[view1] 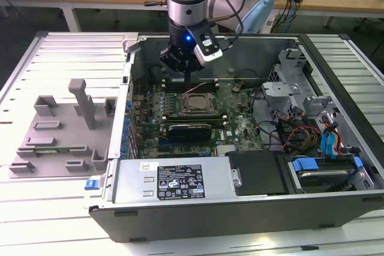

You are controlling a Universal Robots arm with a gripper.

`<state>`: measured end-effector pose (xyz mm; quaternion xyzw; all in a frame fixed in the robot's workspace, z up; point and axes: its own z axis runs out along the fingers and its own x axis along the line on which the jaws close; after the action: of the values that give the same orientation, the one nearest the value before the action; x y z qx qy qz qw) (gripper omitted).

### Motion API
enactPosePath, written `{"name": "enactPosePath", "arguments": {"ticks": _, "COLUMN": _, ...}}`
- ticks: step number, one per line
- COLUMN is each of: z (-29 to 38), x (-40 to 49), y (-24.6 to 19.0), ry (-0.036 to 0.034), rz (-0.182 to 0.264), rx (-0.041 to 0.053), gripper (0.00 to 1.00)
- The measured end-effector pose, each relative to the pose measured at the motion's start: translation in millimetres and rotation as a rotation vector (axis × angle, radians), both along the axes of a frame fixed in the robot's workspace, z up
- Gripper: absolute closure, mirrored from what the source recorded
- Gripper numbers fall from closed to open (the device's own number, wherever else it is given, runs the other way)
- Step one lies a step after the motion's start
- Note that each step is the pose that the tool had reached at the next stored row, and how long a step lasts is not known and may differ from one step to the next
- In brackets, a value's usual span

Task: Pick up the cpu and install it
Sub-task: 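Install the first cpu locking lever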

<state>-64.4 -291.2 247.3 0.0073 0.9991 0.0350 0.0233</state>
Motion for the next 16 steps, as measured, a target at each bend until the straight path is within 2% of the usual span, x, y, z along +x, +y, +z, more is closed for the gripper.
{"name": "enactPosePath", "arguments": {"ticks": 3, "z": -3.6, "x": 10.7, "y": -0.1, "ry": 0.0, "rz": -0.002, "rx": -0.0001, "gripper": 0.89}}
{"name": "enactPosePath", "arguments": {"ticks": 4, "z": -7.8, "x": 13.6, "y": 0.2, "ry": 0.0, "rz": -0.002, "rx": -0.0009, "gripper": 0.89}}
{"name": "enactPosePath", "arguments": {"ticks": 8, "z": -15.4, "x": 17.3, "y": 4.2, "ry": 0.0001, "rz": -0.002, "rx": -0.0047, "gripper": 0.89}}
{"name": "enactPosePath", "arguments": {"ticks": 9, "z": -19.7, "x": 19.2, "y": 4.6, "ry": 0.0, "rz": -0.006, "rx": -0.0048, "gripper": 0.89}}
{"name": "enactPosePath", "arguments": {"ticks": 13, "z": -21.1, "x": 19.5, "y": 4.7, "ry": 0.0001, "rz": -0.016, "rx": -0.0048, "gripper": 0.89}}
{"name": "enactPosePath", "arguments": {"ticks": 16, "z": -23.5, "x": 19.7, "y": 4.8, "ry": 0.0001, "rz": -0.06, "rx": -0.0048, "gripper": 0.89}}
